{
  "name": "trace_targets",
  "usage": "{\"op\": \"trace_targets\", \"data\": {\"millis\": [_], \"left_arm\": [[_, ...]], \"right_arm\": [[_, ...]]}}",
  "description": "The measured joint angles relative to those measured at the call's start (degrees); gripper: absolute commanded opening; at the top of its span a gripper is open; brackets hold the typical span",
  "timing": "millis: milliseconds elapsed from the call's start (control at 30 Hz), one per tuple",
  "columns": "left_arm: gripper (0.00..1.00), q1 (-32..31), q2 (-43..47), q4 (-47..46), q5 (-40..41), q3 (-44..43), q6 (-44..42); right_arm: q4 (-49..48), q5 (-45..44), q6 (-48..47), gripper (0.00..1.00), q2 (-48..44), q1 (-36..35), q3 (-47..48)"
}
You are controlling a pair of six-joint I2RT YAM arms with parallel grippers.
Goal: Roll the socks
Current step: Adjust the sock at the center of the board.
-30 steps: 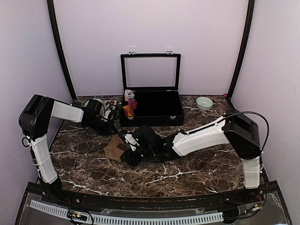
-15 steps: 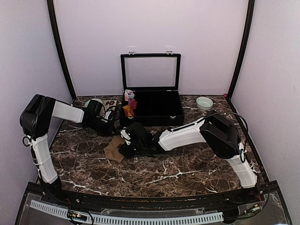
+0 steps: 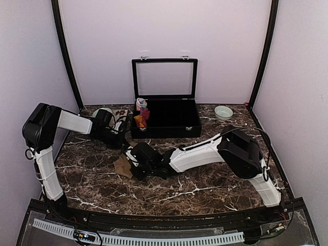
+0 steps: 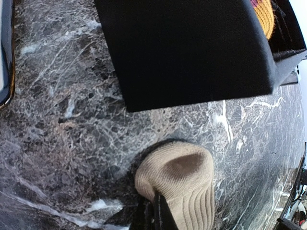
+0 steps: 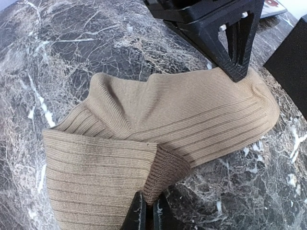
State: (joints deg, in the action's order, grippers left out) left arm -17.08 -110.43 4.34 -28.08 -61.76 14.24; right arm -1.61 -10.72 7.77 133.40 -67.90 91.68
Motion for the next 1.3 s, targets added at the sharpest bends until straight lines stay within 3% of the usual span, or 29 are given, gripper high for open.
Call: {"op": "trace_targets", "data": {"millis": [400,700,733,833,967,1300], "left_arm": [[0.00,0.31,-0.55,0.13,-1.03,-0.87,0.17],[0.00,0.81,-0.59,-2.43,-12.11,-1.38,1.90],[0.00,0.81,-0.59,-2.67,-13.40,-1.38,2.01],[0.00,0.70,-0.59,-3.02,-16.50,-1.42,2.16],[0.00,0.70,-0.59,-3.52,-18.84,-1.84,1.90],[0.00,0.66,0.28,-4.98,-28.48,-1.84,-6.47]], "right_arm": [[0.02,-4.31,-5.35,0.00,-7.50,-3.02,-6.43],[1.95,-6.71,-10.36,0.00,-14.36,-12.70,-11.52],[2.78,-6.75,-10.64,0.03,-14.32,-13.46,-12.17],[5.90,-6.62,-11.15,0.30,-13.73,-14.51,-13.51],[8.50,-4.98,-11.32,0.47,-12.79,-14.56,-14.62],[6.73,2.60,-5.31,0.51,-19.74,-11.21,-23.82]]}}
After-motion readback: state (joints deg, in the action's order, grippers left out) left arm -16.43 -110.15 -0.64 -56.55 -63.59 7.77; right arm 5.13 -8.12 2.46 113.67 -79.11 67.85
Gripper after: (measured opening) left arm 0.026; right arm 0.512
